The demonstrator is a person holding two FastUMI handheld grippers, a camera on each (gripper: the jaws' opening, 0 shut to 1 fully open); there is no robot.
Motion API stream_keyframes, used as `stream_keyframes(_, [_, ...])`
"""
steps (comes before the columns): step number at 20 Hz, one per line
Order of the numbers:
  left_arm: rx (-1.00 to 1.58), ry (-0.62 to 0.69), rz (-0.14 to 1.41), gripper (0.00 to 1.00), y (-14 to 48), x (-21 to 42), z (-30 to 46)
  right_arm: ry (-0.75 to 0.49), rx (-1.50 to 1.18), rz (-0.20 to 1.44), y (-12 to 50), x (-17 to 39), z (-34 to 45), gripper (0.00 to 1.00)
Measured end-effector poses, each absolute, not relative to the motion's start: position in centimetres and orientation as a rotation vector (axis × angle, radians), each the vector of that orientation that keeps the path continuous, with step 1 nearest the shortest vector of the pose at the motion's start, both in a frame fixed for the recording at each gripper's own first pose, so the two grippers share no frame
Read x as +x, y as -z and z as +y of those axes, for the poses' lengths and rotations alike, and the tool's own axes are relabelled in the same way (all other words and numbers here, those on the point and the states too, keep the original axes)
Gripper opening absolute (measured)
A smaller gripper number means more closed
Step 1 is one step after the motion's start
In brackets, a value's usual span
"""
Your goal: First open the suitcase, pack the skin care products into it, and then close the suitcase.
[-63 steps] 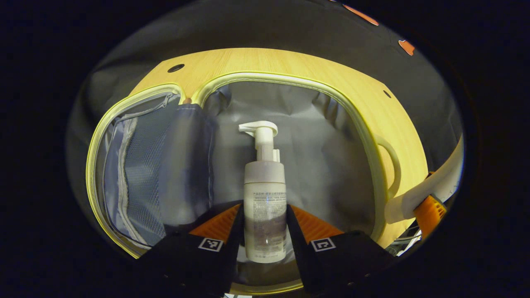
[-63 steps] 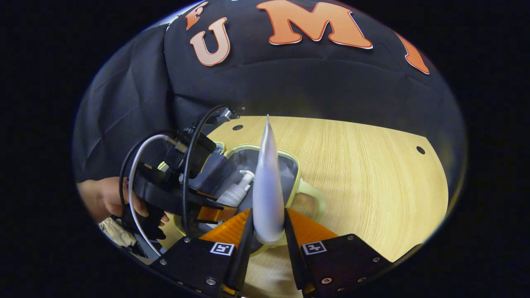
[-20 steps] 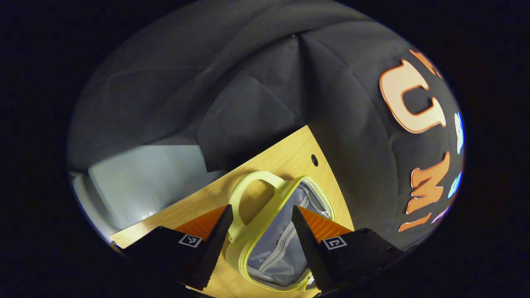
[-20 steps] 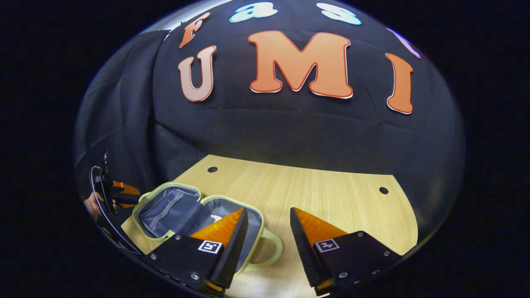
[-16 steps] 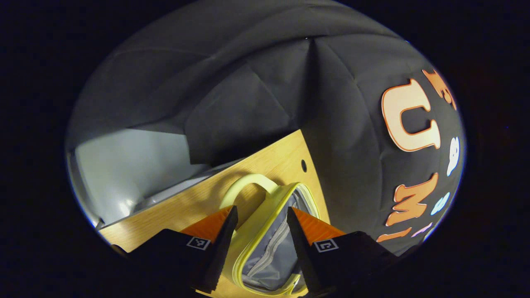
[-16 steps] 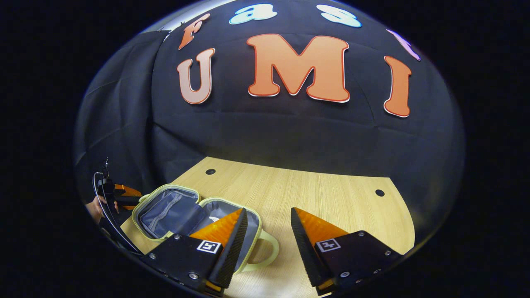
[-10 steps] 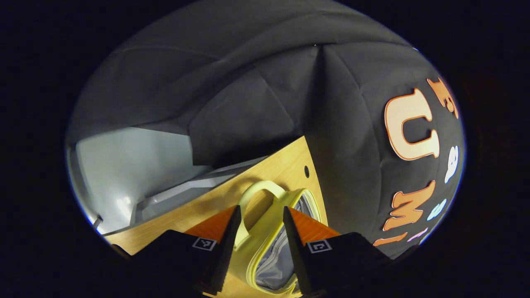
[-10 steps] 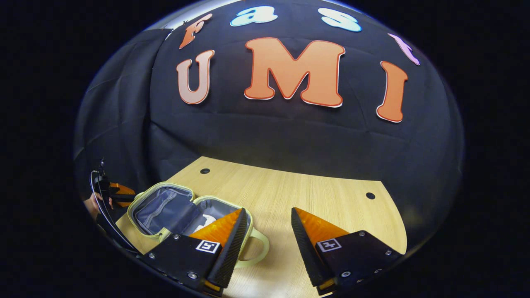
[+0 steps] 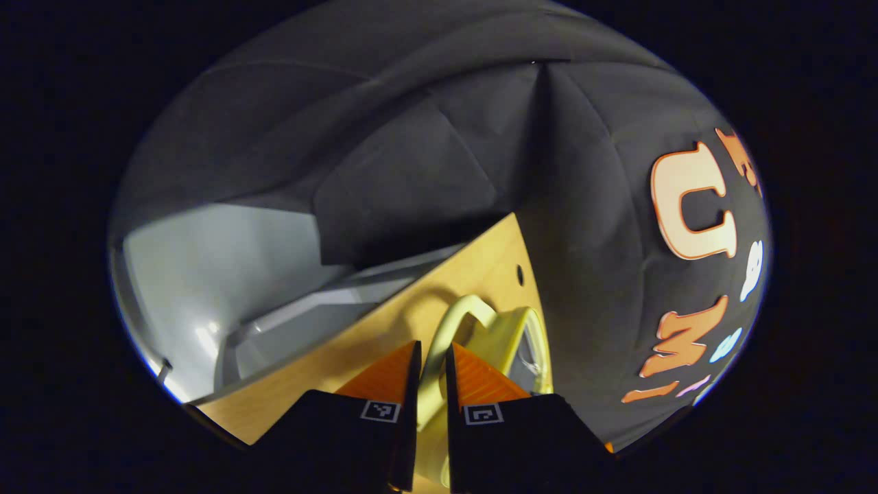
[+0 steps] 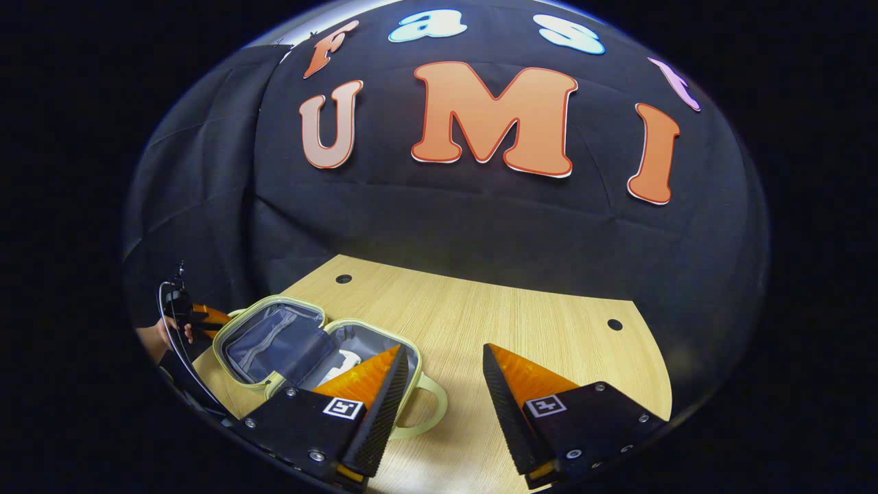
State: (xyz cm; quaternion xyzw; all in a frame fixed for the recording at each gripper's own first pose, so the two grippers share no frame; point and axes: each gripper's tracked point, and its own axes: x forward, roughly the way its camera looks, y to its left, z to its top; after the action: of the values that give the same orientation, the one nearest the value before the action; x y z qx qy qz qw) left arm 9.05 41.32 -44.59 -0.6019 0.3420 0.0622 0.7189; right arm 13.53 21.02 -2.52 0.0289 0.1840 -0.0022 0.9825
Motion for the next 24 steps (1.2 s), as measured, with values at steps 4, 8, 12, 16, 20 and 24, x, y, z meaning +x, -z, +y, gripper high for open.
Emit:
stream_keyframes(4, [-1.303,-0.010,0.596,0.19,39.3,9.4,41.8,0.021,0.051,0.364,2.4,12.5,19.6,0.72])
stream_keyframes(8, [-1.266,0.109,0.455,0.19,31.7,9.3,42.7,0.027,0.072,0.352,2.3,12.3,18.3,0.72])
stream_keyframes(12, [-1.232,0.204,0.383,0.19,24.4,10.1,40.6,0.011,0.089,0.328,1.9,12.4,17.5,0.72])
stream_keyframes(16, [-1.189,0.303,0.318,0.19,18.0,9.3,36.9,-0.004,0.090,0.302,1.5,12.1,16.4,0.67])
stream_keyframes(20, [-1.151,0.384,0.295,0.22,12.9,9.2,31.6,-0.011,0.103,0.278,1.1,11.6,14.7,0.67])
stream_keyframes(24, [-1.106,0.424,0.298,0.24,9.9,9.0,27.4,-0.017,0.128,0.258,1.1,10.6,12.7,0.72])
